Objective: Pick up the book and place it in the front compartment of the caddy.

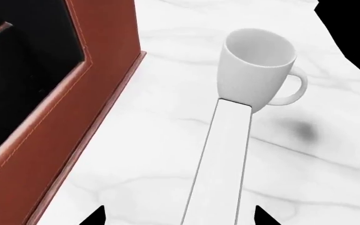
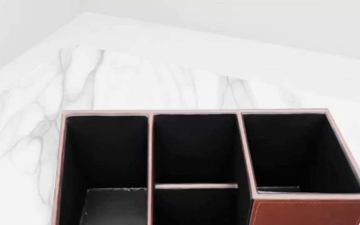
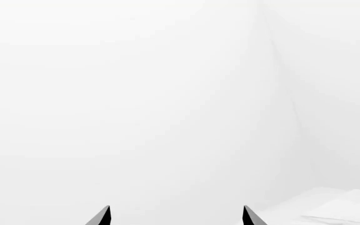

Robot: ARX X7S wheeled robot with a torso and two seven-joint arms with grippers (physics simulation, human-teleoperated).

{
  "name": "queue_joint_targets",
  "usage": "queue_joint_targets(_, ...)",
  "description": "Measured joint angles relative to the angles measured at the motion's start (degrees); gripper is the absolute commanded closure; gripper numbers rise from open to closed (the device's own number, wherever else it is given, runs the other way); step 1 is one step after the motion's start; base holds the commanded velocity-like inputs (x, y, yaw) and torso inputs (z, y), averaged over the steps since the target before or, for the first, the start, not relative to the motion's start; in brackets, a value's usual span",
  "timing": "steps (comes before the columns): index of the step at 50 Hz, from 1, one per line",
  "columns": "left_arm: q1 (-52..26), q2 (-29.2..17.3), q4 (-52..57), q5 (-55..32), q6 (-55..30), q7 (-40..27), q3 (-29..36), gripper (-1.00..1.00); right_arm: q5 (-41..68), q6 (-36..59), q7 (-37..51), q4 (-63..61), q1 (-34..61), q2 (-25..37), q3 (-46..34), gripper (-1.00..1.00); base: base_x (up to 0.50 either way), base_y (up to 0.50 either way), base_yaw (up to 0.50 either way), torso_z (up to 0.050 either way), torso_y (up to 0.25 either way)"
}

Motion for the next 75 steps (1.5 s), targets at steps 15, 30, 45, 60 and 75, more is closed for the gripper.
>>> queue_joint_targets(15,-0.3,2.3,-3.2,1.9,1.5,1.8,2.1,-1.00,0.3,-0.1,0.2,-0.2,-0.2,0.2,-0.1,-1.00,0.00,0.00,0.00,0.000,0.000)
queue_joint_targets(30,-0.1,4.3,-6.9,3.7,2.8,3.2,4.1,-1.00,0.5,-0.3,0.3,-0.3,-0.3,0.4,-0.3,-1.00,0.00,0.00,0.00,0.000,0.000)
queue_joint_targets(45,-0.1,5.6,-10.4,3.6,4.3,4.2,4.6,1.00,0.7,-0.5,0.4,-0.1,-0.3,0.6,-0.5,-1.00,0.00,0.00,0.00,0.000,0.000)
queue_joint_targets(60,-1.1,4.9,-8.8,3.6,3.7,2.8,3.0,1.00,1.0,-0.5,0.5,-0.1,-0.3,0.8,-0.6,-1.00,0.00,0.00,0.00,0.000,0.000)
queue_joint_targets(75,-5.5,1.9,-1.2,0.0,0.6,-0.2,-1.8,1.00,1.2,-0.5,0.5,-0.4,-0.5,1.0,-1.1,-1.00,0.00,0.00,0.00,0.000,0.000)
